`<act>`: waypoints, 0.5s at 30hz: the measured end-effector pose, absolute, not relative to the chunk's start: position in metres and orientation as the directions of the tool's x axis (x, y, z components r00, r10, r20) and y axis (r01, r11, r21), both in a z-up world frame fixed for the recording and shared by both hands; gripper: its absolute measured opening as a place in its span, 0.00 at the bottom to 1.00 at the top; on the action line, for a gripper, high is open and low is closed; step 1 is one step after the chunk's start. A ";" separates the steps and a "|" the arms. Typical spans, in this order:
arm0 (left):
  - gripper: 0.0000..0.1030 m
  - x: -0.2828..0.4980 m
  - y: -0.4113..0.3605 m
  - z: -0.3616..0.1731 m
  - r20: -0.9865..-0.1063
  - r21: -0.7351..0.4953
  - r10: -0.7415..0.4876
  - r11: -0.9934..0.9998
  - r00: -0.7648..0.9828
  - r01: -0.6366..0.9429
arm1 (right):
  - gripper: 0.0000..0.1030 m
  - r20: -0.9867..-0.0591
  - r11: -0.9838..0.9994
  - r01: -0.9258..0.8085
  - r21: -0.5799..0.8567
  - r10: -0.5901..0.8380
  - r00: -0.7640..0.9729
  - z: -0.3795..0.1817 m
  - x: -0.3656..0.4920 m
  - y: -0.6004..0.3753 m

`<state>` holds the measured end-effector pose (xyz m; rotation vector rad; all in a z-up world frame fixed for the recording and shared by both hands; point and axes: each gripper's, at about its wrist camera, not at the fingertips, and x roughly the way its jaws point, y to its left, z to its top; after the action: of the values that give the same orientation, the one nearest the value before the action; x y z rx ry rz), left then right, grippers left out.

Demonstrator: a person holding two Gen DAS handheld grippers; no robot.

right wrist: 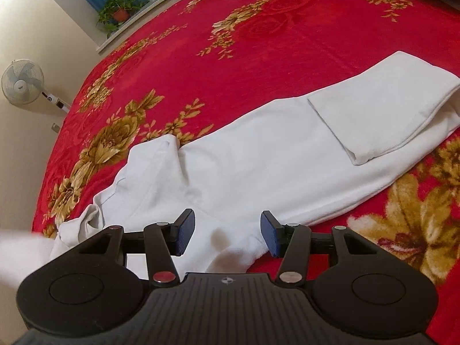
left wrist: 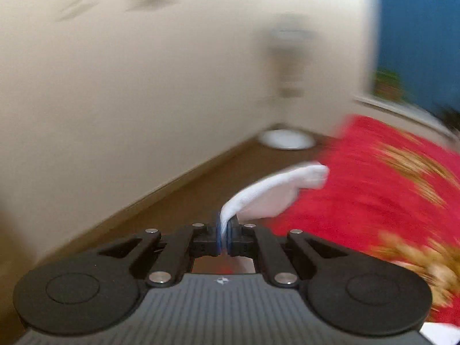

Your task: Fold small clothes

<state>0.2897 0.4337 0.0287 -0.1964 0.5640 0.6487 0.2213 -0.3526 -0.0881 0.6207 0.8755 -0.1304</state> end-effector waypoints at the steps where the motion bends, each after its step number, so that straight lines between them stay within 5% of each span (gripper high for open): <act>1: 0.06 0.263 0.468 0.021 -0.588 -0.028 0.541 0.729 0.601 -0.684 | 0.51 -0.750 0.819 0.350 0.454 0.140 0.646 -0.087 0.221 -0.351; 6: 0.10 0.172 0.512 0.004 -0.641 -0.107 0.593 0.560 0.487 -0.822 | 0.51 -0.749 0.827 0.351 0.439 0.121 0.652 -0.083 0.217 -0.349; 9: 0.11 0.150 0.461 0.008 -0.634 -0.225 0.446 0.675 0.632 -0.703 | 0.51 -0.724 0.812 0.362 0.458 0.104 0.682 -0.073 0.210 -0.365; 12: 0.29 0.145 0.391 0.010 -0.581 -0.295 0.265 0.812 0.769 -0.503 | 0.51 -0.659 0.785 0.397 0.476 0.020 0.752 -0.049 0.195 -0.407; 15: 0.30 0.154 0.320 0.002 -0.571 -0.264 0.125 0.908 0.811 -0.326 | 0.51 -0.575 0.785 0.432 0.445 -0.119 0.809 -0.026 0.172 -0.455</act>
<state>0.1540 0.3197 0.0023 -0.3632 0.5780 0.2467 0.1719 -0.4549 -0.0265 0.6002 0.5551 -0.3140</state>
